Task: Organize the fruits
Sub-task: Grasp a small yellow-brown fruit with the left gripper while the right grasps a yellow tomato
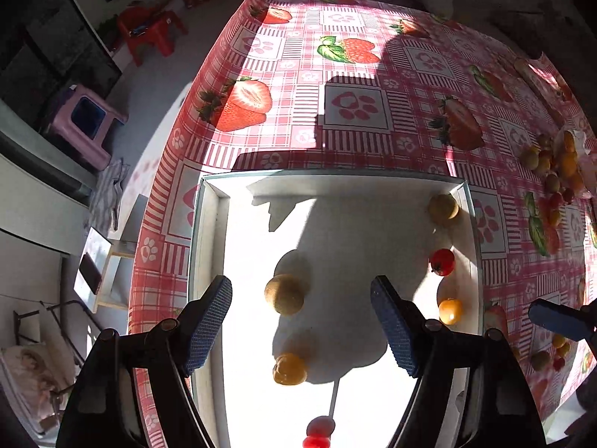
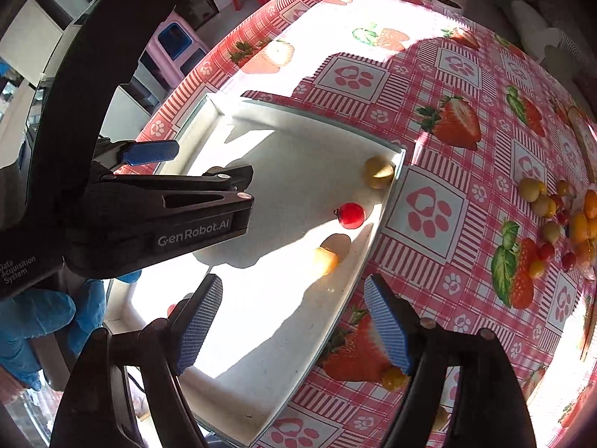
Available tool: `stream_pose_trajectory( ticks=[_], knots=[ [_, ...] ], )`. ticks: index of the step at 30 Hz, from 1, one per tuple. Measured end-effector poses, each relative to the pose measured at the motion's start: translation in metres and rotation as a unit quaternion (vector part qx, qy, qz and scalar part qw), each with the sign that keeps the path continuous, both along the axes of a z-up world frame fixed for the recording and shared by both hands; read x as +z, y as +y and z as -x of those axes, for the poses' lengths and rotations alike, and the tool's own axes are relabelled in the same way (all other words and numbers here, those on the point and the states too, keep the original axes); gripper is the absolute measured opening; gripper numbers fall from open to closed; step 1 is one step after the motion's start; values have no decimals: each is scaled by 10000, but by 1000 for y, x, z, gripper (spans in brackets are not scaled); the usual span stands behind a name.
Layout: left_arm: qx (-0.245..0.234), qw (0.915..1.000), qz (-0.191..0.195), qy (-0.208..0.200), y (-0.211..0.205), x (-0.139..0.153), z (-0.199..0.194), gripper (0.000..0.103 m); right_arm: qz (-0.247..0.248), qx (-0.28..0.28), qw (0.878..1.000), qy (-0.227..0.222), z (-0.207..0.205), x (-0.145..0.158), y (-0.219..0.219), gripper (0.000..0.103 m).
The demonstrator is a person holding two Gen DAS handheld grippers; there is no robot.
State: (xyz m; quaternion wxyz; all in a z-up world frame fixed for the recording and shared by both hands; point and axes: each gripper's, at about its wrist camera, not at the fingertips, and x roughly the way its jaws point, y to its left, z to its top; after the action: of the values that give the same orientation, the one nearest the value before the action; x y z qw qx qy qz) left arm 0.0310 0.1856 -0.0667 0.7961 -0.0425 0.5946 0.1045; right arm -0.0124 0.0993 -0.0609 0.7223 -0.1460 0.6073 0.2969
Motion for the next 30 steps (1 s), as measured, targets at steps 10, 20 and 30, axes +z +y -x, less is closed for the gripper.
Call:
stream_pose_trajectory(
  ticks=[10,20,30],
  knots=[
    [-845,9962,148,-131,-86,24,2,78,288,-1645,9858,151,-23,8,-136,81],
    [-1900,9810,369,167,-183,16,17,78,644,-3076,9482,470,-16,-10,-263,81],
    [-1875,9804,142,586,-201,-22,26,78,591,-3342,9384,658,-18,-29,-290,81]
  ],
)
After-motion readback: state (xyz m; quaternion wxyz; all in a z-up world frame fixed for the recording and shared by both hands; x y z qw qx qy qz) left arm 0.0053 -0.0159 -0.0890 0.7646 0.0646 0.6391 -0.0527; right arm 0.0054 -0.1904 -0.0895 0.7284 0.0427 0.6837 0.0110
